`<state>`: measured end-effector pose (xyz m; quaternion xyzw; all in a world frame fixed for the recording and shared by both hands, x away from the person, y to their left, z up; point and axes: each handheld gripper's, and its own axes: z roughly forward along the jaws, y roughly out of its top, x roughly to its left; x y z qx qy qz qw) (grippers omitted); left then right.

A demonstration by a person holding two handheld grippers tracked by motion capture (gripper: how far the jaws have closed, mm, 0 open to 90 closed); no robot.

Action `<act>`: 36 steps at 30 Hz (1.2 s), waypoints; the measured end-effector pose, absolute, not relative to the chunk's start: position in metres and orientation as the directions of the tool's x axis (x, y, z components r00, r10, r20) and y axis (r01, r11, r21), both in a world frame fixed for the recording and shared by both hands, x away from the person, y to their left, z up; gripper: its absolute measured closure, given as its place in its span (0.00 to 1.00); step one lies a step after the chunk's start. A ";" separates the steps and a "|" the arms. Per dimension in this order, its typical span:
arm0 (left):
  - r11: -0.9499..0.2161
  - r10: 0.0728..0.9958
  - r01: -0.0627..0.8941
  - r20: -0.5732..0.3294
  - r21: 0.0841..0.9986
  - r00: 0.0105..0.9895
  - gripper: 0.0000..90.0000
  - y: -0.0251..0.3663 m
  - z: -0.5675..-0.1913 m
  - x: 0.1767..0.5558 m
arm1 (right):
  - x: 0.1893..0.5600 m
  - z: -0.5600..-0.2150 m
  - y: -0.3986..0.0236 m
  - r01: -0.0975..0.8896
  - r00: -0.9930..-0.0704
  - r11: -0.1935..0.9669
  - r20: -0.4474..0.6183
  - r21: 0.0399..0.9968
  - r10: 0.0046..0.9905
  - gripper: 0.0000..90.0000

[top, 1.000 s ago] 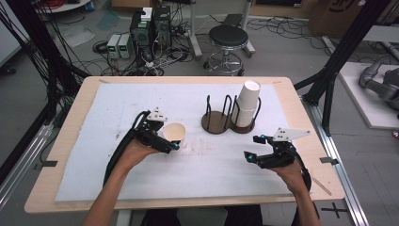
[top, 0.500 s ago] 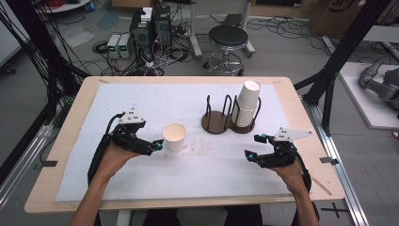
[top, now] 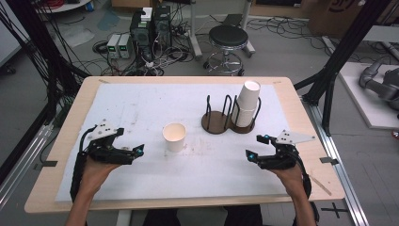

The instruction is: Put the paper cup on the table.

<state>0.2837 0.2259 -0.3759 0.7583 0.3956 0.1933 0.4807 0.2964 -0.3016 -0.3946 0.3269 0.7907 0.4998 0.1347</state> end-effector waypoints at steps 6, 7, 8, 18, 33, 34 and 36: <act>-0.221 0.800 0.416 -0.080 0.882 0.595 0.02 0.236 -0.387 0.275 | 0.293 -0.396 -0.303 0.384 -0.729 0.271 0.110 0.883 0.675 0.24; -0.217 0.805 0.418 -0.080 0.882 0.588 0.02 0.237 -0.389 0.274 | 0.293 -0.396 -0.304 0.386 -0.725 0.273 0.107 0.881 0.681 0.24; -0.218 0.804 0.415 -0.078 0.883 0.589 0.02 0.238 -0.390 0.273 | 0.293 -0.396 -0.304 0.386 -0.725 0.273 0.107 0.881 0.681 0.24; -0.222 0.802 0.424 -0.082 0.878 0.592 0.02 0.239 -0.402 0.271 | 0.293 -0.397 -0.305 0.390 -0.720 0.272 0.107 0.879 0.686 0.24; -0.237 0.804 0.423 -0.068 0.875 0.591 0.02 0.238 -0.403 0.270 | 0.291 -0.396 -0.305 0.389 -0.717 0.272 0.104 0.880 0.689 0.24; -0.236 0.805 0.422 -0.067 0.875 0.590 0.02 0.238 -0.403 0.270 | 0.291 -0.396 -0.305 0.384 -0.716 0.271 0.099 0.883 0.691 0.24; -0.233 0.806 0.421 -0.068 0.877 0.588 0.02 0.238 -0.402 0.270 | 0.291 -0.395 -0.307 0.384 -0.715 0.267 0.102 0.884 0.691 0.24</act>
